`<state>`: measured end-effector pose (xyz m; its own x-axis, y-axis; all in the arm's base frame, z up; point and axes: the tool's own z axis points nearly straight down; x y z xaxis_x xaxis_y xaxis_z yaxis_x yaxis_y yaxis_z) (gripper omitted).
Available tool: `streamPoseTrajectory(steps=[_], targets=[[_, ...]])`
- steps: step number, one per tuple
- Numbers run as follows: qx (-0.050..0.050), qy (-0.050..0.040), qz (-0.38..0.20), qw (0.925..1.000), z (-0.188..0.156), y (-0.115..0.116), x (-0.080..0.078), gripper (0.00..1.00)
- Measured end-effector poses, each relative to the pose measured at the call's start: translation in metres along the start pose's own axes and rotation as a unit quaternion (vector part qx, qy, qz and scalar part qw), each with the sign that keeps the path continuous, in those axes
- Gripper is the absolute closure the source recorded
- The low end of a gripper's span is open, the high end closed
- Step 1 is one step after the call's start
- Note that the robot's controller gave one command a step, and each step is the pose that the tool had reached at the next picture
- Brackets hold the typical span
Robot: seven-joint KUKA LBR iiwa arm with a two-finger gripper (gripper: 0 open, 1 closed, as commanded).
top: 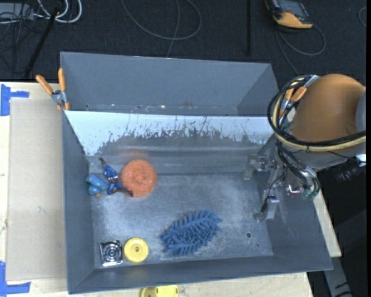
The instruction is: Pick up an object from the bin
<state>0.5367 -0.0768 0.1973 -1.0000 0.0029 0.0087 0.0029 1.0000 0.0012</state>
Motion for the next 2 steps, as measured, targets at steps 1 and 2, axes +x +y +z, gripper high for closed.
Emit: streamPoseTrajectory(steps=[1,2], targets=[[0.000,-0.0039,-0.001,1.0000,-0.004,0.000,-0.001,0.00],[0.001,-0.0074,-0.032,0.9995,0.032,0.015,-0.002,0.00]])
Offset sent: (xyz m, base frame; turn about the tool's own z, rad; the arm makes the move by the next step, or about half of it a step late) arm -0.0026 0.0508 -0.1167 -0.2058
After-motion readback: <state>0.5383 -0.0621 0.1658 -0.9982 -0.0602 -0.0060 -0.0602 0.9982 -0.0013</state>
